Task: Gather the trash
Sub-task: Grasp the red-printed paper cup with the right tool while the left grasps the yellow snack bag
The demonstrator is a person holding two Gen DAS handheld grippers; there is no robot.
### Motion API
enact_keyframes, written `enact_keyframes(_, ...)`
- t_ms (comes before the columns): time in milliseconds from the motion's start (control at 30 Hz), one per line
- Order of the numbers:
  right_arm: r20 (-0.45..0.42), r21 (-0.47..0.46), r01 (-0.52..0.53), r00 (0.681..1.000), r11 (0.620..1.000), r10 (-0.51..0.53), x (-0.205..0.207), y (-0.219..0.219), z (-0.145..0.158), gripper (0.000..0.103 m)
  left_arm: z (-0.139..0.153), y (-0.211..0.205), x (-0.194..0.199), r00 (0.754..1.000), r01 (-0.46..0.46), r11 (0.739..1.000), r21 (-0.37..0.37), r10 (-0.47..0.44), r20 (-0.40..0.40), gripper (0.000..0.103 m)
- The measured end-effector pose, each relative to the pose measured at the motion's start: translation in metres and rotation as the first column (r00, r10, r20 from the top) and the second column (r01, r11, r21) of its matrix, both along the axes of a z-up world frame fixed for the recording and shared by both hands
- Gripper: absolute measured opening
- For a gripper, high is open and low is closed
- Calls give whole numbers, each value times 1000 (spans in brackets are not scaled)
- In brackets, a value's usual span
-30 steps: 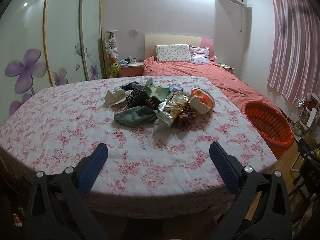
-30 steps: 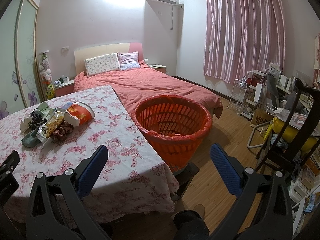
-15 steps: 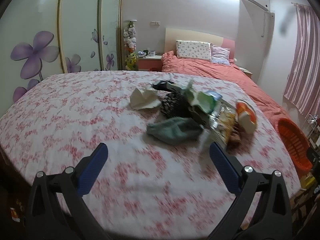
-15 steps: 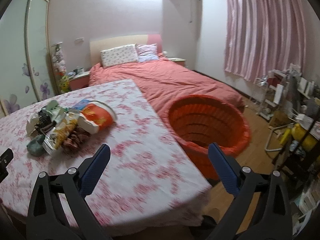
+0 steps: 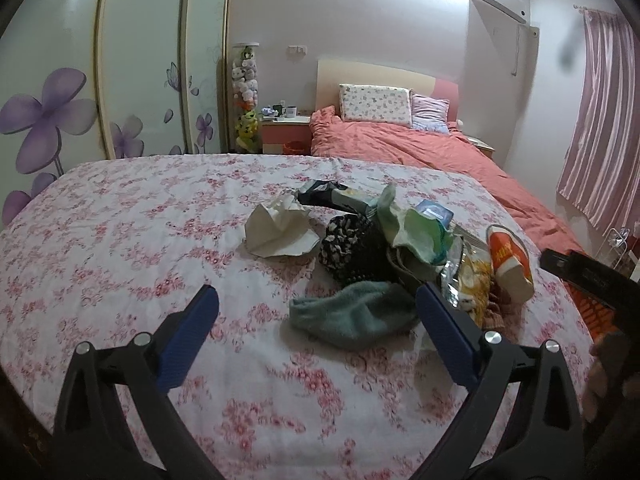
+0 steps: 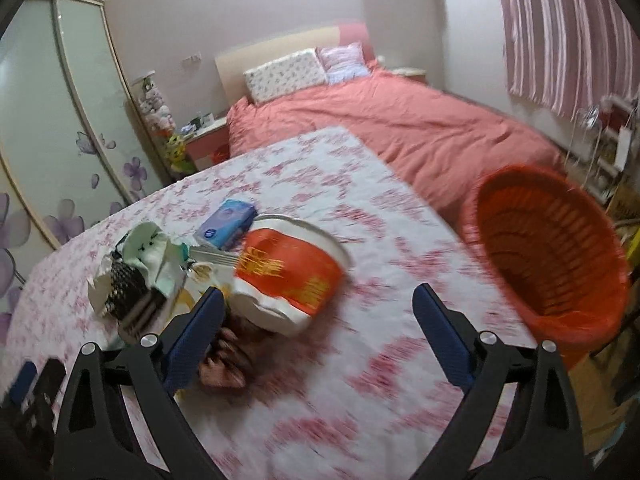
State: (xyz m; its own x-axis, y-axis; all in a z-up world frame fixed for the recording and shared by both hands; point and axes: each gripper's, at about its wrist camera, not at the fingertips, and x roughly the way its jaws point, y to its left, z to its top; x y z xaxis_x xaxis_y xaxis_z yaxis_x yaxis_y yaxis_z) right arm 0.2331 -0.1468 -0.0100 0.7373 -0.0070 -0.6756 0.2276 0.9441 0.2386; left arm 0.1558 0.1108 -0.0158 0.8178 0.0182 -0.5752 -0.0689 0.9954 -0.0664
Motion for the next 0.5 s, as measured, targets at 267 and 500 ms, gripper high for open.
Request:
enact_keyframes(267,-144,72,33,989,997,-22,41,6,-28,95,-7,11,20,1000,3,999,-42,-5,-30,92)
enact_keyframes(500,-172,102,24,985,995,-6,36,-6,-40,73,-8,2,27,998,42,998,-55,-44,-37,86)
